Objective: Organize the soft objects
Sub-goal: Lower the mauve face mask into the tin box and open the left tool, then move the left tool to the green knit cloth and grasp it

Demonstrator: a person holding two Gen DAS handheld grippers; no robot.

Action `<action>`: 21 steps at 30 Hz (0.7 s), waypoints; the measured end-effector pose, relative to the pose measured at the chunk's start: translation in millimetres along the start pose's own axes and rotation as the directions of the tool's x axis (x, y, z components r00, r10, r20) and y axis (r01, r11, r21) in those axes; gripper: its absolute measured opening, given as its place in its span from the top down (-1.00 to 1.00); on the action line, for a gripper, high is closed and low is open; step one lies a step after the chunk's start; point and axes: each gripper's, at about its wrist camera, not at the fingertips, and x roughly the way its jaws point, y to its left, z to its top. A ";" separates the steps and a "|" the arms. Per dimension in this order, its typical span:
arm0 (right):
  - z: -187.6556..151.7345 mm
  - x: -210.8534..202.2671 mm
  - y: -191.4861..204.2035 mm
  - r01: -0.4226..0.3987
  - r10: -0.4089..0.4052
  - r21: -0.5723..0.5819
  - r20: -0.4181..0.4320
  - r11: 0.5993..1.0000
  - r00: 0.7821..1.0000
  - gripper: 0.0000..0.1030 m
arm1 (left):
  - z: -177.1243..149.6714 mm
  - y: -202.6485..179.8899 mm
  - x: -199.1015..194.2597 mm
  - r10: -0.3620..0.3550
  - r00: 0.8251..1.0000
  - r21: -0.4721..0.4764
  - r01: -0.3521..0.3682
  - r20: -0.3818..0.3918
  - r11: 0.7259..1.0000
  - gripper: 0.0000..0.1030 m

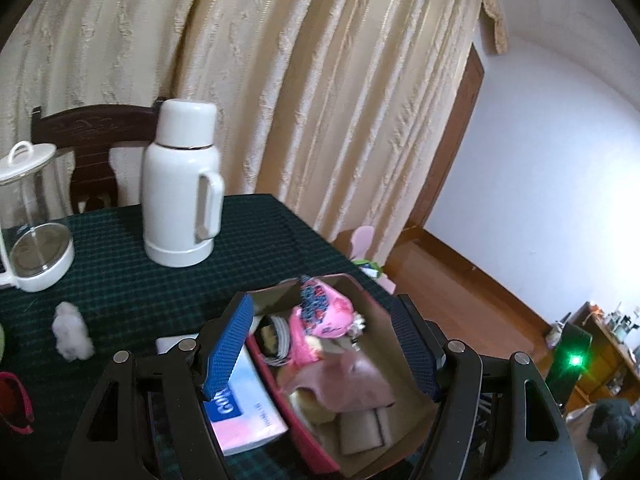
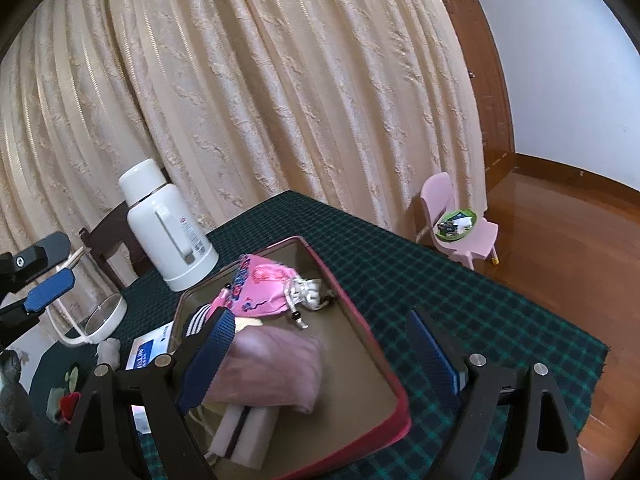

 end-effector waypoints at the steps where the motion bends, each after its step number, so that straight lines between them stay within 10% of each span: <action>1: -0.9 0.7 2.4 -0.005 0.005 -0.004 -0.004 1.000 1.000 -0.78 | -1.5 2.7 -1.7 0.010 1.000 -0.001 -0.010 -0.002 1.000 -0.42; 21: -24.4 8.1 91.0 -0.166 0.159 -0.108 -0.069 0.980 0.985 -0.78 | -36.2 91.6 -66.4 0.250 0.968 -0.063 -0.250 0.005 0.966 -0.55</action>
